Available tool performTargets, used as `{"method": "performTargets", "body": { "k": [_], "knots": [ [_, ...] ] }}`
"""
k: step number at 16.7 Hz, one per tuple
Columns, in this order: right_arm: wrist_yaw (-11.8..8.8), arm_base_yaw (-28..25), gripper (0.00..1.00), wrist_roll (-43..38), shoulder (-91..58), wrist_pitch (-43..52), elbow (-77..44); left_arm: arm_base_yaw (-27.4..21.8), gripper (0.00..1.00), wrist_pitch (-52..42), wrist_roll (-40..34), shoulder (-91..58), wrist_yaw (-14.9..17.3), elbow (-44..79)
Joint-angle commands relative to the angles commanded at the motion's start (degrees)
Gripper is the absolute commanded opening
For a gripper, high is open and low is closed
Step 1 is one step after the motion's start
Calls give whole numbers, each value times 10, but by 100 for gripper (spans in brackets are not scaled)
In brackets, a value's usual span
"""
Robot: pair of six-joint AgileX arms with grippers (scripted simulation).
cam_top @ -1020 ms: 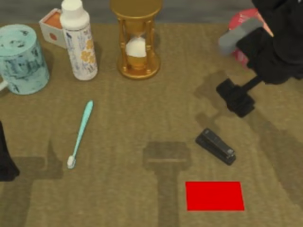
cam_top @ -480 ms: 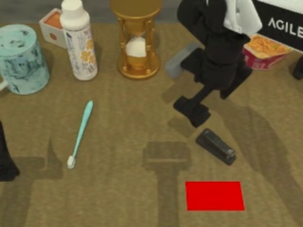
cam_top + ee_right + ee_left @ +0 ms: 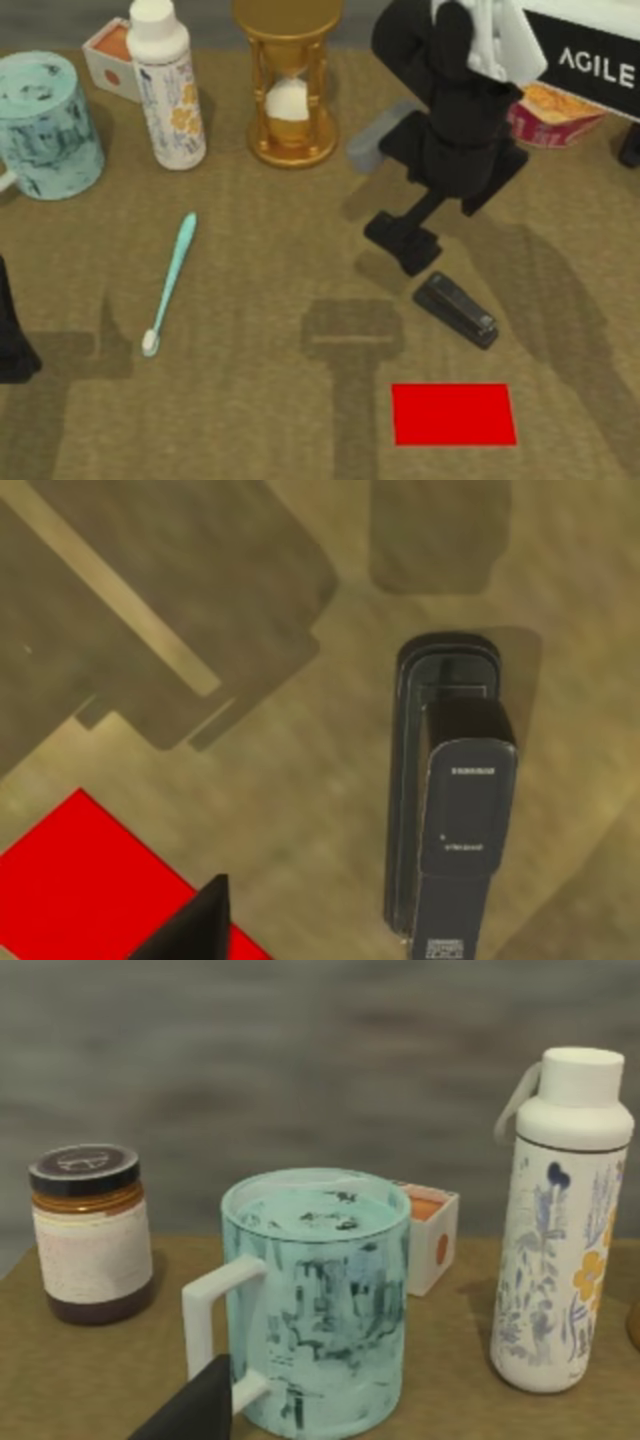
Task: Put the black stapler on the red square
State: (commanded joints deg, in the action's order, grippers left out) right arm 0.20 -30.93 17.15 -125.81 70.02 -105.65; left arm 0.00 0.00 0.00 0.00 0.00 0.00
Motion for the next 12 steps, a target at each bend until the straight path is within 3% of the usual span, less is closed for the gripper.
{"method": "performTargets", "body": {
  "k": [7,12],
  "knots": [
    [0,-2,100,-2,-47,-161,109,0,100,0,0,0,0,0],
    [1,-2,100,-2,-52,-172,119,0,100,0,0,0,0,0]
  ]
}}
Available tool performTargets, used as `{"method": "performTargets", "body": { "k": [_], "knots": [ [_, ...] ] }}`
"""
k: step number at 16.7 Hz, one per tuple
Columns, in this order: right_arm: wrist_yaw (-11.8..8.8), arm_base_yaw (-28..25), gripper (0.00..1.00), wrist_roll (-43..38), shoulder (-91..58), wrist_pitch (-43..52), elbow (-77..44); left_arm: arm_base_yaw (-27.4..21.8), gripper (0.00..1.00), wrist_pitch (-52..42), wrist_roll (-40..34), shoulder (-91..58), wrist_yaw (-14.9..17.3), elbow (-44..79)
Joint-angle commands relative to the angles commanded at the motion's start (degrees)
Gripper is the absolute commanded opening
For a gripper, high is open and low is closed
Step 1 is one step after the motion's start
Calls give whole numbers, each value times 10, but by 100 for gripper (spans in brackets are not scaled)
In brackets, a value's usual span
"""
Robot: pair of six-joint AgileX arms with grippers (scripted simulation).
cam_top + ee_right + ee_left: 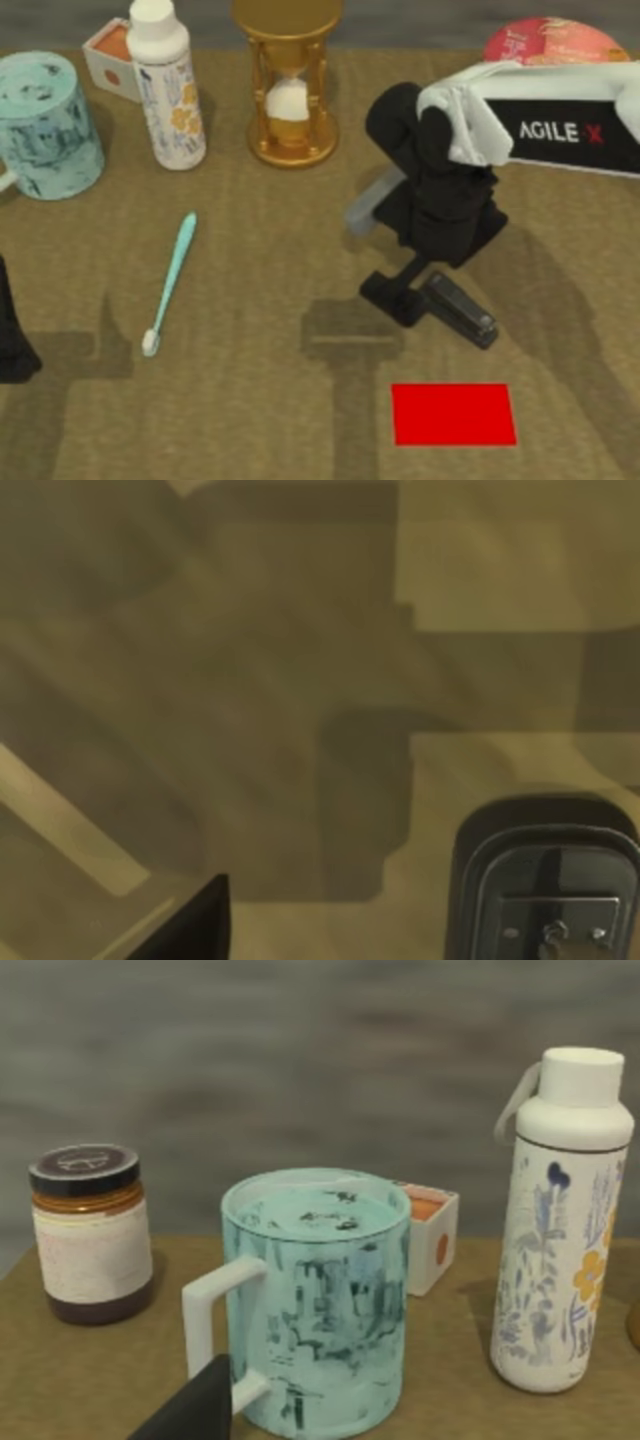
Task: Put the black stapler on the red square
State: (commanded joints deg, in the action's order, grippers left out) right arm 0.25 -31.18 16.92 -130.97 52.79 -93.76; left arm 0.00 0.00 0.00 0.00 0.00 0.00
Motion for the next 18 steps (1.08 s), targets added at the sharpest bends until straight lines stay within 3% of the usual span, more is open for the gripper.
{"method": "performTargets", "body": {
  "k": [13,18],
  "knots": [
    [0,0,2,0,0,0,0,0,100,0,0,0,0,0],
    [0,0,0,0,0,0,0,0,100,0,0,0,0,0]
  ]
}}
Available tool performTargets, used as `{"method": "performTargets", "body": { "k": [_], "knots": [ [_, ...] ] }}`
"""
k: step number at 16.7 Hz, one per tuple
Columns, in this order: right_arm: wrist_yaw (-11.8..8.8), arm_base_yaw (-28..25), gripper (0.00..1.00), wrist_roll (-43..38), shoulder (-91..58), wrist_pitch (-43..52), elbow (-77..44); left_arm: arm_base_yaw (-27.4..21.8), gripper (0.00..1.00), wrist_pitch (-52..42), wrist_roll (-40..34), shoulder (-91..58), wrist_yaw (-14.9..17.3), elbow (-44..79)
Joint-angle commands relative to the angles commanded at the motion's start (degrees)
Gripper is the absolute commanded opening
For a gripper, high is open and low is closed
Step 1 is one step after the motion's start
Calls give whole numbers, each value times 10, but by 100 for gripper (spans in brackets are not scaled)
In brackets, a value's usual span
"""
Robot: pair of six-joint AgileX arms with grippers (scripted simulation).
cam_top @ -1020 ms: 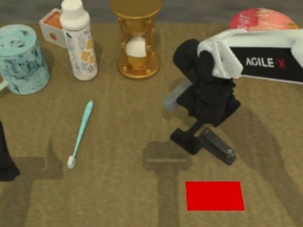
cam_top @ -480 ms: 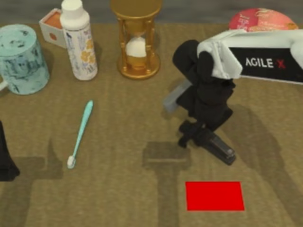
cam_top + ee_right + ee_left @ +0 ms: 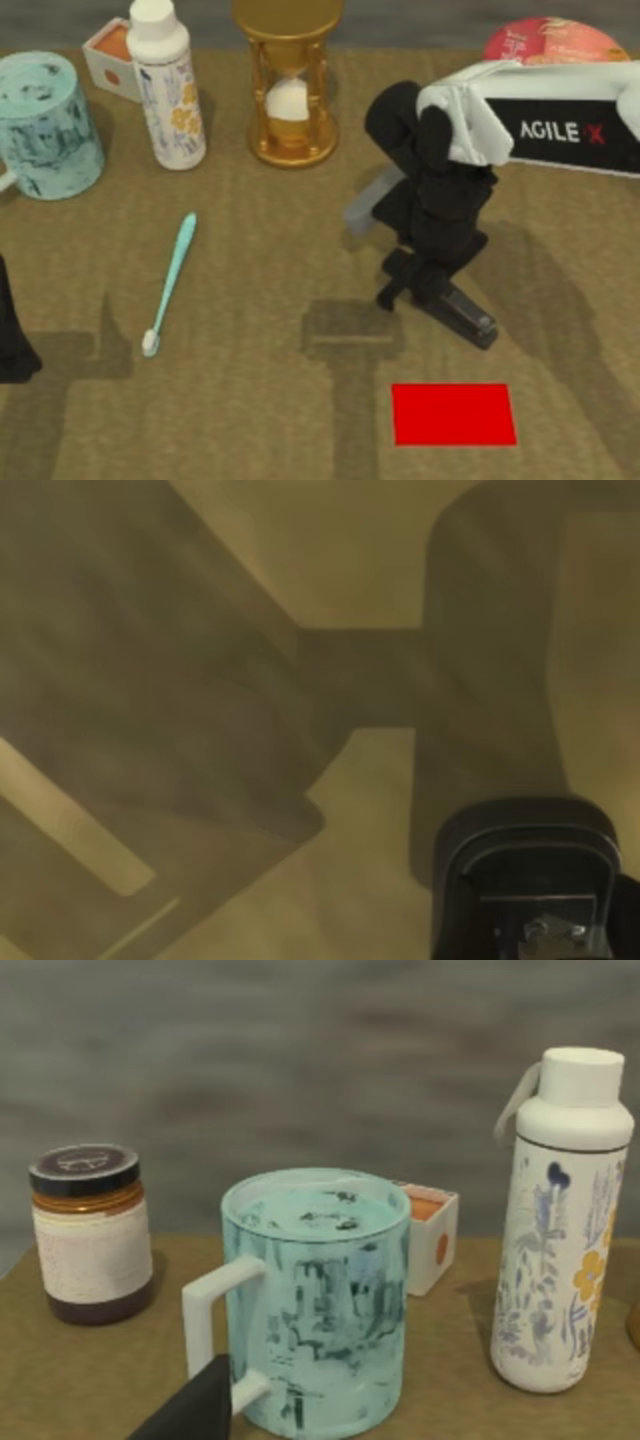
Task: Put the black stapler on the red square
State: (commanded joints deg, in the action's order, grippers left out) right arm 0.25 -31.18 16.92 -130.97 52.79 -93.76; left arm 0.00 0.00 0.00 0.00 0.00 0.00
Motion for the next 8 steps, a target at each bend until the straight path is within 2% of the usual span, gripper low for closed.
{"method": "performTargets", "body": {
  "k": [5,8],
  "knots": [
    [0,1,0,0,5,2,-2,0,100,0,0,0,0,0],
    [0,-1,0,1,15,43,-36,0,100,0,0,0,0,0]
  ]
}}
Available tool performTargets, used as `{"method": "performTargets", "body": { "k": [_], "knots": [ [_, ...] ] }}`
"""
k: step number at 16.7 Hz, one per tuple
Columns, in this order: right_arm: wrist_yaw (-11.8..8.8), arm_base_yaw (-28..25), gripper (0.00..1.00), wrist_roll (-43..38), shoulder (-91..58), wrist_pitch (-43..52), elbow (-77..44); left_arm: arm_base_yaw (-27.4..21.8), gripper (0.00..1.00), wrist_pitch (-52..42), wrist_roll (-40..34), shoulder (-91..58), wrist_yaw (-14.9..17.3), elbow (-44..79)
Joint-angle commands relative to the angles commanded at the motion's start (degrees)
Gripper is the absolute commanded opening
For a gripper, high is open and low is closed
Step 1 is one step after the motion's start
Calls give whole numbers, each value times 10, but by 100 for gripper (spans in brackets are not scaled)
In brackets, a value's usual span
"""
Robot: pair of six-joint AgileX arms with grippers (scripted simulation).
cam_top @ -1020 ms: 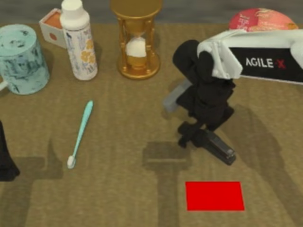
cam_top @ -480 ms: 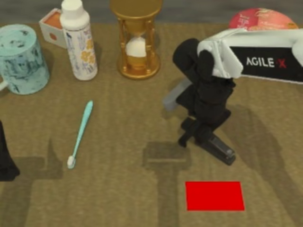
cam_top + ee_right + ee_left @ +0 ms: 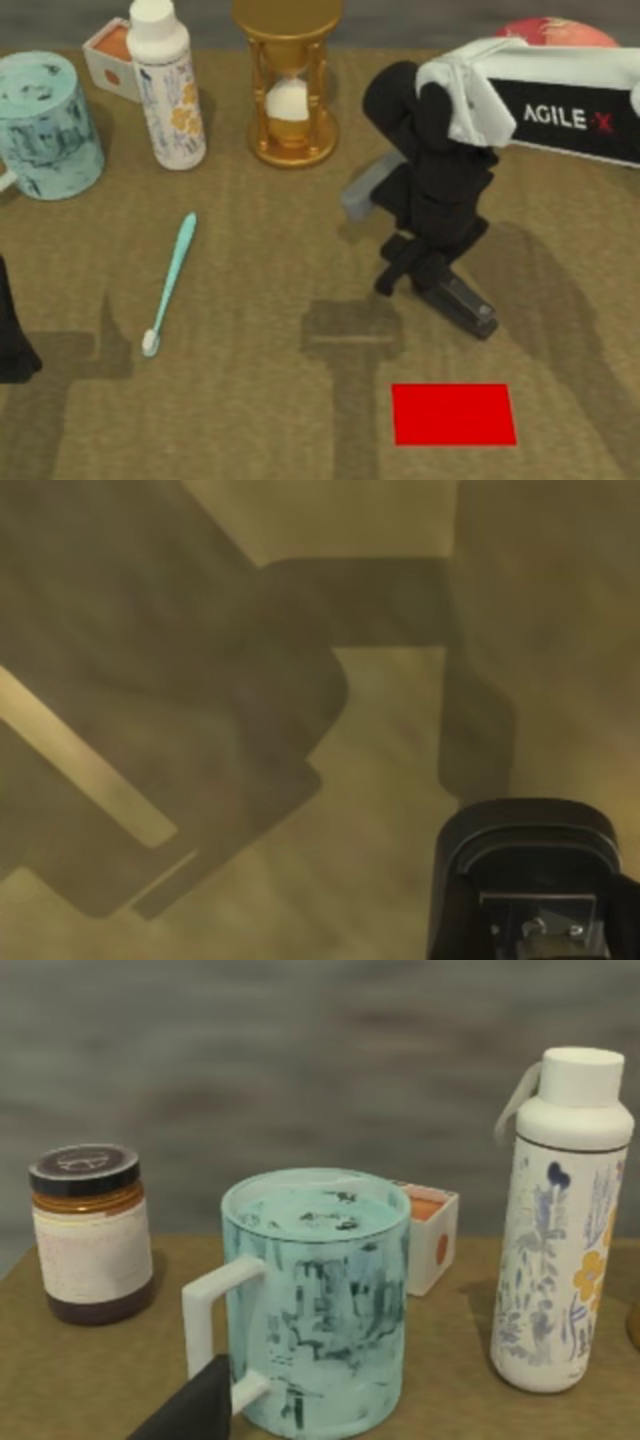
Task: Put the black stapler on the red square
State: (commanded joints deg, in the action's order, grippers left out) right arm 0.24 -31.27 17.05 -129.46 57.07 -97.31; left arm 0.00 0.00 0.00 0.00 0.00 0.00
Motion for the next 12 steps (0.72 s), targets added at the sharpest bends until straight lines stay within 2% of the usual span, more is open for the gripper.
{"method": "performTargets", "body": {
  "k": [6,12],
  "knots": [
    [0,-2,0,0,39,142,-95,0,100,0,0,0,0,0],
    [-1,1,0,-1,44,153,-104,0,100,0,0,0,0,0]
  ]
}}
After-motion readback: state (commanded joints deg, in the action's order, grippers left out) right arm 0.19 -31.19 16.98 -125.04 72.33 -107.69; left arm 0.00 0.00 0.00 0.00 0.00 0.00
